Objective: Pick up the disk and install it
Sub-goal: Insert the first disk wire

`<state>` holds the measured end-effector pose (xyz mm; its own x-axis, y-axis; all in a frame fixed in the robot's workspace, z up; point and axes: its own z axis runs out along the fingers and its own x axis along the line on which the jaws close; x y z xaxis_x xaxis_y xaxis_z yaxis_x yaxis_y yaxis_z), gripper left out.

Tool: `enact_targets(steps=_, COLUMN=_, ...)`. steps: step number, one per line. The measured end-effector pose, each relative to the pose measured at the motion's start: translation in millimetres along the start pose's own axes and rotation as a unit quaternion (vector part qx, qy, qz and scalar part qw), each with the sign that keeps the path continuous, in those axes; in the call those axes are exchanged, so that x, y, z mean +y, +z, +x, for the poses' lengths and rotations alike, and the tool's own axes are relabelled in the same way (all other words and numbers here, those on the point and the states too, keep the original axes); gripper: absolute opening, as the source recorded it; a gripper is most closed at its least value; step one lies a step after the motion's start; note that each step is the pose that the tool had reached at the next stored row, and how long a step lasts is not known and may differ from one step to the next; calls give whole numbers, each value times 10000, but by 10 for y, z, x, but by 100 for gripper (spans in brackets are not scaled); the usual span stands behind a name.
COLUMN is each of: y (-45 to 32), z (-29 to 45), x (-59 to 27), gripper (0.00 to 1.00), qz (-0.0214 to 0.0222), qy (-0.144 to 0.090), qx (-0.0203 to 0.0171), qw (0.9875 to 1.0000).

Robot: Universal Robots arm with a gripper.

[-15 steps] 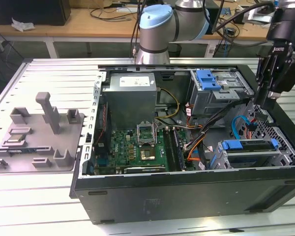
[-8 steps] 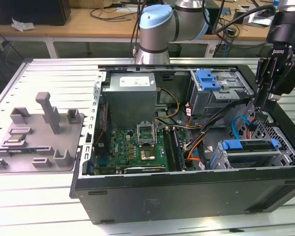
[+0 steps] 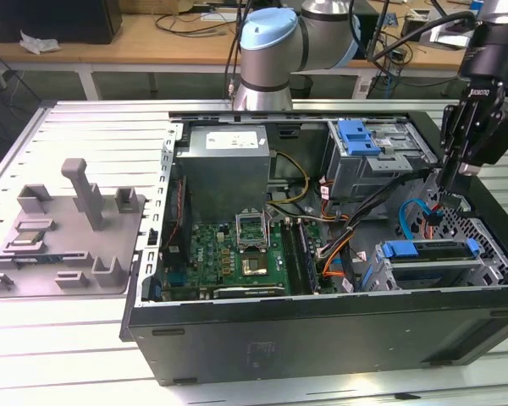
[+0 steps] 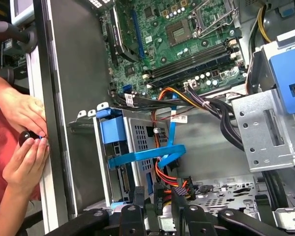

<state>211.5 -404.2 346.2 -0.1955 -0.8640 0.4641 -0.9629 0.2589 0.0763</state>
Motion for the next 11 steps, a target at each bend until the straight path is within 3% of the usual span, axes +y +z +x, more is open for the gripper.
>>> enact_targets(steps=4, y=0, z=-11, x=-53, gripper=35, qz=-41, qy=-26, qx=15, qw=10000)
enact_targets(steps=11, y=34, z=-25, x=-76, gripper=35, qz=-52, qy=-31, qx=18, qw=10000)
